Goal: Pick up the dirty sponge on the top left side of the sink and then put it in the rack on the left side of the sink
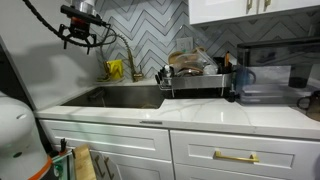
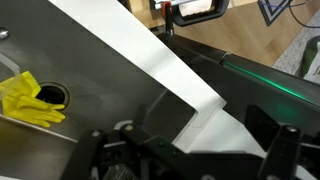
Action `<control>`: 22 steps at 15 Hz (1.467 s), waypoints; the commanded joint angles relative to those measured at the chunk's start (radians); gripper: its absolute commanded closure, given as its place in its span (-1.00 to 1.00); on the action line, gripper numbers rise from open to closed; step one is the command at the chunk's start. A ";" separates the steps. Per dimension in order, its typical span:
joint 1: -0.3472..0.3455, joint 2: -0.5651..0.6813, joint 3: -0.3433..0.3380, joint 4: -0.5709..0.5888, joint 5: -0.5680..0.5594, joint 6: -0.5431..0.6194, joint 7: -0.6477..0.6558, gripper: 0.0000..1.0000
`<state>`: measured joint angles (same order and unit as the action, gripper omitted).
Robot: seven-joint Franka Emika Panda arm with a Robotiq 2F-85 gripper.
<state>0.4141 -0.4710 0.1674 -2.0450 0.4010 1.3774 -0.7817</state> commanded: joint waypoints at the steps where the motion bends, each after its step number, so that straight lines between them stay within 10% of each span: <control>1: -0.018 0.001 0.013 0.005 0.005 -0.006 -0.004 -1.00; 12: 0.103 0.367 0.250 0.243 0.102 0.054 -0.168 -1.00; 22: 0.101 0.440 0.288 0.286 0.065 0.089 -0.165 -1.00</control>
<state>0.5124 -0.0953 0.4174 -1.8031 0.5173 1.4327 -0.9389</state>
